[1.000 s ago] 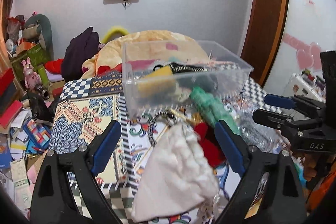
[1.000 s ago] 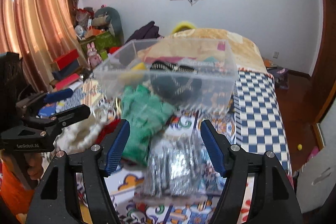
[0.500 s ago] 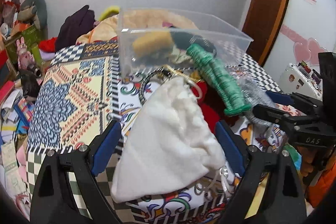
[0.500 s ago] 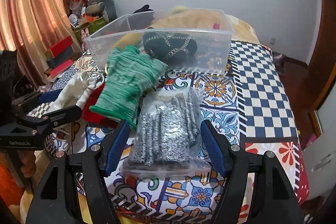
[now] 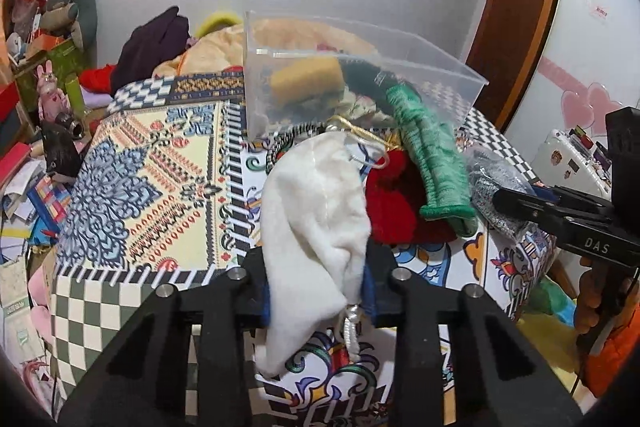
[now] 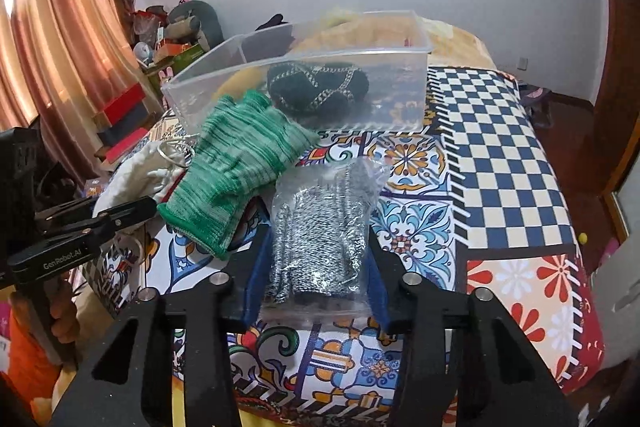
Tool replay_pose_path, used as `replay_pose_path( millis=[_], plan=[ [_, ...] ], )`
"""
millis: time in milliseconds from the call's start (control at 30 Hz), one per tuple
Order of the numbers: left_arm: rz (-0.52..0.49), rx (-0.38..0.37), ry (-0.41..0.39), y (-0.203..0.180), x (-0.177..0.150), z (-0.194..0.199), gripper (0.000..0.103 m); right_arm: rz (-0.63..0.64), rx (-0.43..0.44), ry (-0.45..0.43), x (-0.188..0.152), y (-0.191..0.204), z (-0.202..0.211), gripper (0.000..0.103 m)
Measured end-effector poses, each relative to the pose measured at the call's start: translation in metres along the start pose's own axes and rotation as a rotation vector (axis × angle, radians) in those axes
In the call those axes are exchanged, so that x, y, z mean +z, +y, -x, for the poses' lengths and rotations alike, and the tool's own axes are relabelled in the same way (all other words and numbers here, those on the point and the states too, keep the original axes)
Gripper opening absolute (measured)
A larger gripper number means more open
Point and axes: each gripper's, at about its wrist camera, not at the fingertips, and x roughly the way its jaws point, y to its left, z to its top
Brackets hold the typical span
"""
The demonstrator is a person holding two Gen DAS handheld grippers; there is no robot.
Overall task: Organize soft objects
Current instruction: 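Grasp the bagged grey gloves with the right tool while the left tool grasps the white drawstring bag, then carry both items over the clear box and open both tools to drop them in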
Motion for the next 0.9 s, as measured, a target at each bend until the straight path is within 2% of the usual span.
replay_pose_path(
  millis=[400,667,900],
  plan=[
    [-0.008,0.016,-0.111,-0.003,0.022,0.033,0.029,0.013,-0.014,-0.085,0.018,0.008,0.027,0.037],
    [-0.004,0.026,-0.205,-0.002,0.058,0.049,0.029,0.050,-0.031,-0.189,0.050,0.011,0.048,0.037],
    [0.012,0.013,-0.257,-0.003,0.093,0.046,0.029,0.047,-0.024,-0.275,0.082,0.009,0.052,0.037]
  ],
)
